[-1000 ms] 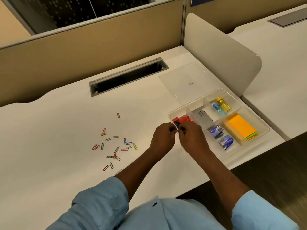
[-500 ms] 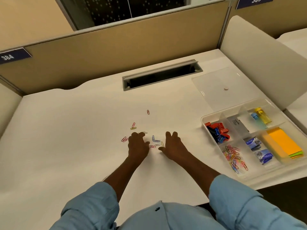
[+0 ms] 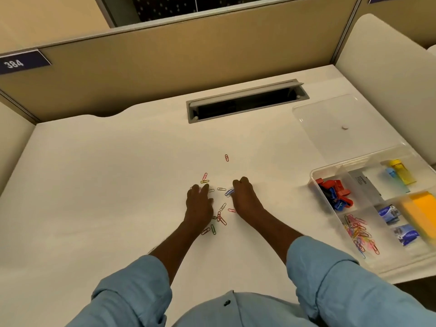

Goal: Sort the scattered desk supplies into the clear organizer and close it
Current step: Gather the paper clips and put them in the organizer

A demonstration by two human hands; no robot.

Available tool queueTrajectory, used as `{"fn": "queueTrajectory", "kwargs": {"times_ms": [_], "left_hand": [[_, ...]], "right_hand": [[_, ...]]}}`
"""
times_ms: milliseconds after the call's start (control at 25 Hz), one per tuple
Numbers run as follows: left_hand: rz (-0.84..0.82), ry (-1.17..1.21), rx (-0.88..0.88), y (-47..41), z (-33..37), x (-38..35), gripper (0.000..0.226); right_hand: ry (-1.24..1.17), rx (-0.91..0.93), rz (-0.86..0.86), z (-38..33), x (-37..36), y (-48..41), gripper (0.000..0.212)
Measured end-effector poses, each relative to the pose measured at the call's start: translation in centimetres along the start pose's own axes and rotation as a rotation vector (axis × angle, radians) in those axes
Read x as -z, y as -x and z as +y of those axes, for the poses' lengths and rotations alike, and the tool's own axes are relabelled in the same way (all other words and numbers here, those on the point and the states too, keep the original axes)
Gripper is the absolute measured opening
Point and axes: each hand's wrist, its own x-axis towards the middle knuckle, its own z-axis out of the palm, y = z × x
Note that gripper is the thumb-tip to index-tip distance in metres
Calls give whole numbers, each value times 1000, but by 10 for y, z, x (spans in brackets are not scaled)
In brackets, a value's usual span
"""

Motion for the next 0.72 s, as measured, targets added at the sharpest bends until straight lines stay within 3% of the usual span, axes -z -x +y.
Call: {"fn": "queueTrajectory", "kwargs": {"times_ms": [240,360,520,720], "left_hand": [[136,103,-129,-35,-17,13,53],[51,46,-243,-60,-29,18,53],[-153,-65,-434,-75,-40,16,59],[-178,-155,-518,-64,-55,16,64]], "right_hand": [[-3,94,72,-5,-4,-43,18],[27,102,157,-3,-4,-68,28],[135,137,-24,-3,-4,-94,47],[335,194,-127,-4,-25,-82,52]]}}
